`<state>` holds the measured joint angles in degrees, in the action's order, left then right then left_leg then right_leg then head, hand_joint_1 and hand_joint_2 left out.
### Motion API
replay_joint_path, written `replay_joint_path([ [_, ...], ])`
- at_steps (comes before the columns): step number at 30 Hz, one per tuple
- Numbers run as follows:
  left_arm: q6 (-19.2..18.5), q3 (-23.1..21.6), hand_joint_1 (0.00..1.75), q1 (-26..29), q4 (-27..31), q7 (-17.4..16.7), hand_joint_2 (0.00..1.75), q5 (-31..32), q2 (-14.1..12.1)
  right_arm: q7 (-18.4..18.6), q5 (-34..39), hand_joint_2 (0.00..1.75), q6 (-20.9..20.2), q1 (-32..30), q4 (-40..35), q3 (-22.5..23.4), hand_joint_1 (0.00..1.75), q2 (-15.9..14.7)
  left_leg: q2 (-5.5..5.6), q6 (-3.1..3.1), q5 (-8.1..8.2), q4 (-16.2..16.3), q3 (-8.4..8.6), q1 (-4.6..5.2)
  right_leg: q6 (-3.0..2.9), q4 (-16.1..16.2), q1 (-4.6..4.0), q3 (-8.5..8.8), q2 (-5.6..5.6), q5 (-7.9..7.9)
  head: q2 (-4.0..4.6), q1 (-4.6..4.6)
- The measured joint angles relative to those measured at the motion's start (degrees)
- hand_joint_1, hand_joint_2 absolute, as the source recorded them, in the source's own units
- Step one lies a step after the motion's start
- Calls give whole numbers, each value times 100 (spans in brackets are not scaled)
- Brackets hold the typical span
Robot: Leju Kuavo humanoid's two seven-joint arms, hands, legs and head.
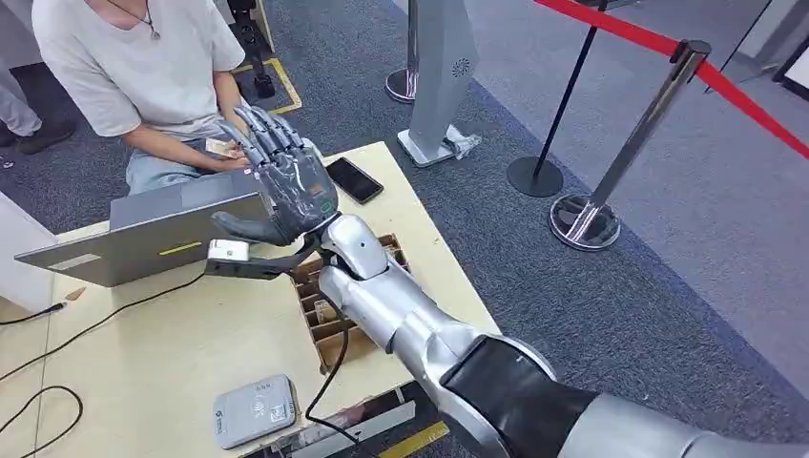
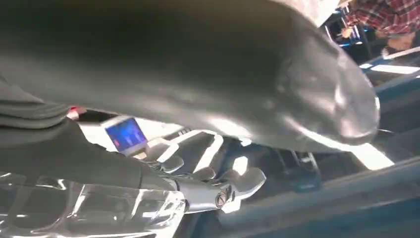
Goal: Pass the card to the sensor for recognition and then transmit it.
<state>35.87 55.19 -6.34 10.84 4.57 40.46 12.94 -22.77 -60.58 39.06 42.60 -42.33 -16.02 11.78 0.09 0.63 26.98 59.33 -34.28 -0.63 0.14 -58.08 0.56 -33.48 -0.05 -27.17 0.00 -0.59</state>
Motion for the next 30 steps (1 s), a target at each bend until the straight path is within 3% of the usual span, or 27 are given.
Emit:
replay_joint_path([
  [6,-5,4,0,11,0,35,0,-50,0,234,718,0,0,-500,-570,-454,0,-355,1,-1,2,0,-2,0,0,2,0,-1,-1,0,0,0],
  [16,-35,7,0,10,0,85,0,-44,0,302,666,0,2,-1386,-1557,-761,0,-866,0,-1,2,0,-1,0,0,3,0,-1,-1,0,0,2],
  [17,-48,7,0,11,0,85,0,-26,0,334,613,175,2,-1480,-1658,-794,0,-907,0,-1,2,0,-1,0,0,3,0,-1,-1,-1,0,0],
  [30,-105,7,0,16,0,105,0,-20,-26,601,489,175,-55,-2216,-2177,-1085,0,-1202,0,-1,3,-1,-3,0,1,3,0,-1,-1,-1,0,2],
])
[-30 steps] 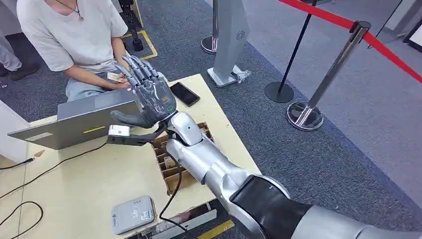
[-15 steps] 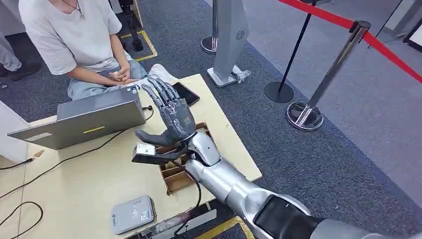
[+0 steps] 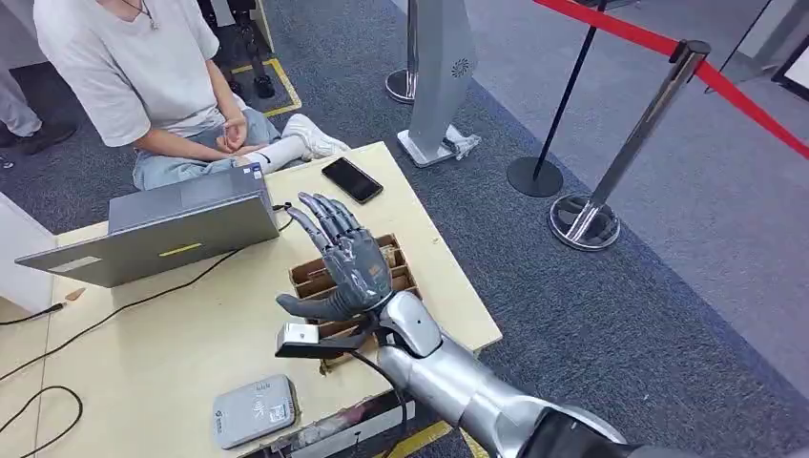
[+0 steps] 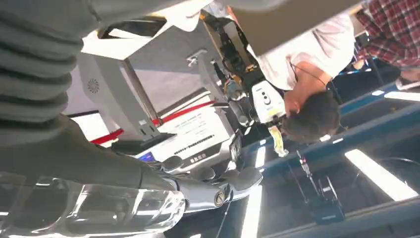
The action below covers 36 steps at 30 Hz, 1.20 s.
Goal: Pass the card to the sensor for recognition and then transmit it.
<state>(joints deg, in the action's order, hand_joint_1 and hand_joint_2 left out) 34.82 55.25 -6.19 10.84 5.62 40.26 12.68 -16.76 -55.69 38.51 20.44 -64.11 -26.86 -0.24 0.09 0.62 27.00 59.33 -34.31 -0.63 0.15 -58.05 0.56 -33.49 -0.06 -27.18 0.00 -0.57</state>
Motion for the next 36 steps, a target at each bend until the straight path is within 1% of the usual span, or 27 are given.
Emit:
replay_joint_path([
  [4,-13,0,0,0,0,-2,0,-13,0,92,2,175,-160,-12,0,-109,0,-48,0,0,0,0,0,0,0,0,0,0,0,0,0,0],
  [7,-17,7,0,1,0,-7,0,-37,0,150,4,175,-390,-4,-2,-177,0,-85,0,0,0,0,0,0,0,0,0,1,0,0,0,-2],
  [10,0,28,0,0,0,-4,0,-68,2,266,48,175,-883,46,-2,-271,0,-144,0,0,0,0,0,0,0,0,0,1,0,0,0,0],
  [12,2,41,0,0,0,-4,0,-83,4,358,149,175,-1319,79,-20,-336,0,-188,0,0,0,0,0,0,0,0,0,1,0,0,0,0],
  [15,0,48,0,0,0,-4,0,-96,4,474,266,175,-1772,121,-96,-419,0,-260,1,0,0,0,-1,0,0,0,0,0,0,0,0,0],
  [21,-9,48,0,0,0,-4,0,-101,4,640,579,175,-2456,192,-317,-485,0,-430,1,0,0,0,-1,0,0,0,0,1,0,0,0,0],
  [27,-11,50,0,0,0,2,0,-101,2,796,785,175,-2890,233,-538,-522,0,-645,1,0,0,0,-1,0,0,0,0,1,0,0,0,0],
  [31,-68,50,0,9,0,2,0,-68,-11,1018,813,175,-3055,298,-765,-546,0,-843,1,-1,0,0,-1,0,0,0,1,0,0,0,0,-2],
  [36,-118,55,0,20,0,15,0,-85,-41,1431,366,175,-3143,384,-1003,-586,0,-1064,1,-1,0,0,-1,0,0,0,1,0,-1,0,0,0],
])
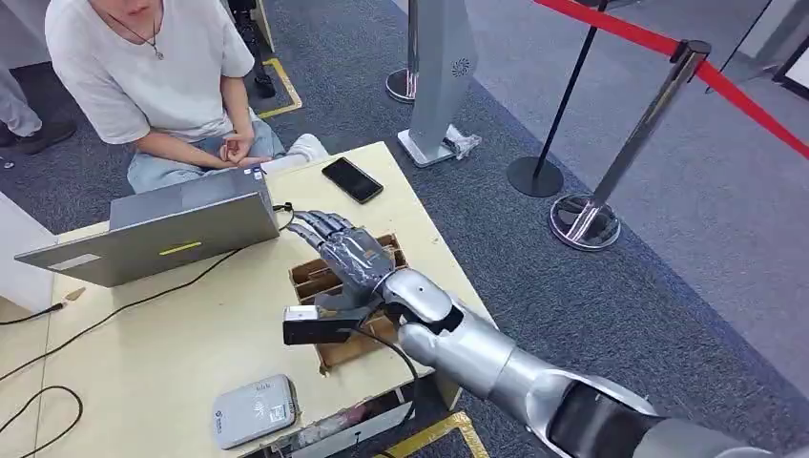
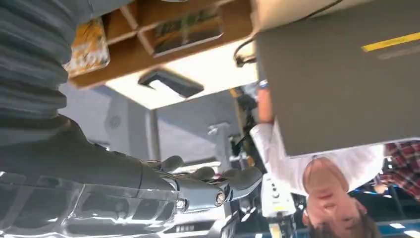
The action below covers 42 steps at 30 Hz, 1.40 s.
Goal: Pass the card to the sensor for recognition and then transmit it.
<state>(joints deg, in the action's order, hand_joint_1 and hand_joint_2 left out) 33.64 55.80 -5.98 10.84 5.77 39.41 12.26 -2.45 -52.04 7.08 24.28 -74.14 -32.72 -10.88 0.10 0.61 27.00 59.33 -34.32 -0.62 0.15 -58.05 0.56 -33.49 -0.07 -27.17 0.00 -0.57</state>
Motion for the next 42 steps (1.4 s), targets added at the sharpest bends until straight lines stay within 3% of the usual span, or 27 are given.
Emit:
replay_joint_path([
  [9,-39,31,0,37,0,50,0,-35,-13,486,-503,175,-462,50,-446,-96,0,-374,0,-2,1,0,-1,0,0,0,0,0,0,0,0,0],
  [24,-20,151,0,51,0,44,0,-182,-5,580,-459,175,-1439,440,-861,-424,0,-831,-1,-2,1,0,0,0,0,0,0,0,1,0,0,0],
  [42,-22,177,0,38,0,-13,0,-151,-5,783,-311,175,-1478,536,-601,-756,0,-831,0,-2,1,0,-1,1,0,0,0,0,0,0,0,0],
])
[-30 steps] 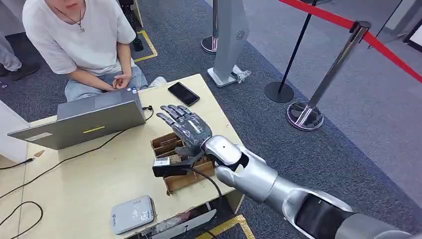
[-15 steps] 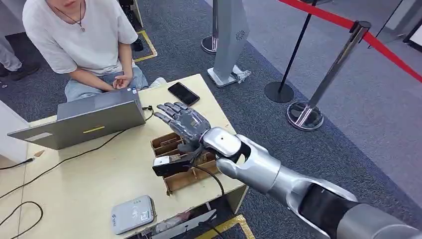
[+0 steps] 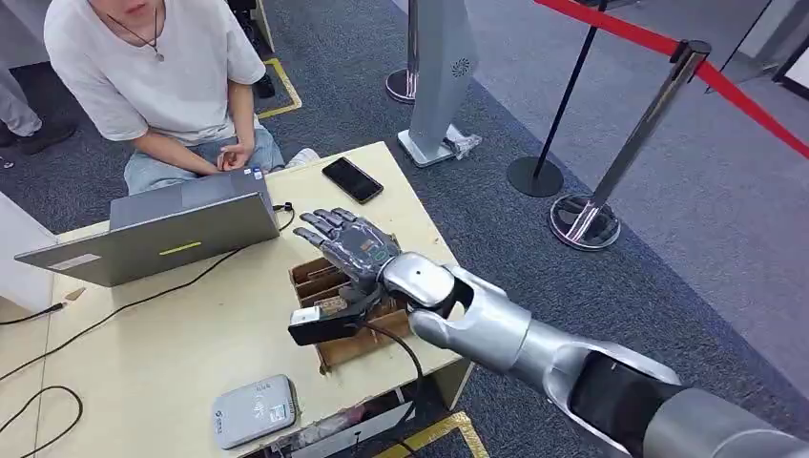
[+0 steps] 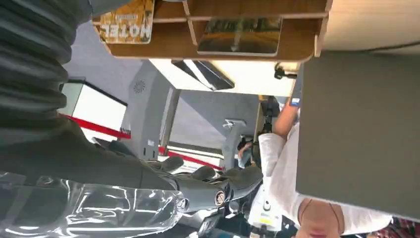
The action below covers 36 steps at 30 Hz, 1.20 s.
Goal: Pass the card to the sensor for recognition and then transmit it.
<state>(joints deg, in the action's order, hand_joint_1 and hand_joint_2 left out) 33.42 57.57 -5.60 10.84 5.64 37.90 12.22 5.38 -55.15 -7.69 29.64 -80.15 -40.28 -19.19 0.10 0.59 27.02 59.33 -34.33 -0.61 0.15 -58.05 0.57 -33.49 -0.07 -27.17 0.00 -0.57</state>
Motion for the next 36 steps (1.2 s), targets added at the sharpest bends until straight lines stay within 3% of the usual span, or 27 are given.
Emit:
replay_joint_path([
  [12,17,0,0,-28,0,-85,0,-6,4,158,297,175,232,-244,127,31,0,96,0,0,0,0,0,-1,0,0,0,0,0,0,0,0],
  [26,127,101,0,-72,0,-92,0,-122,98,140,302,175,234,-254,328,68,0,232,1,0,0,0,-1,0,0,0,0,0,-1,0,0,0],
  [28,129,103,0,-73,0,-92,0,-122,101,138,302,175,234,-243,358,68,12,249,0,0,0,0,0,0,0,0,0,0,0,0,0,0],
  [32,133,103,0,-73,0,-92,0,-122,103,138,302,175,234,-228,400,68,14,273,0,0,0,0,0,-1,0,-1,0,0,0,0,0,0],
  [33,133,103,0,-74,0,-92,0,-122,103,138,302,175,234,-225,415,68,21,278,1,0,0,0,0,-1,0,-1,0,0,0,0,0,0],
  [34,133,103,0,-75,0,-92,0,-122,103,138,302,175,234,-221,426,68,51,286,0,0,0,0,0,-1,0,-1,0,0,0,0,0,0],
  [36,133,103,0,-77,0,-92,0,-122,103,138,300,175,249,-210,453,70,58,293,0,0,0,0,0,0,0,-1,0,0,0,0,0,0],
])
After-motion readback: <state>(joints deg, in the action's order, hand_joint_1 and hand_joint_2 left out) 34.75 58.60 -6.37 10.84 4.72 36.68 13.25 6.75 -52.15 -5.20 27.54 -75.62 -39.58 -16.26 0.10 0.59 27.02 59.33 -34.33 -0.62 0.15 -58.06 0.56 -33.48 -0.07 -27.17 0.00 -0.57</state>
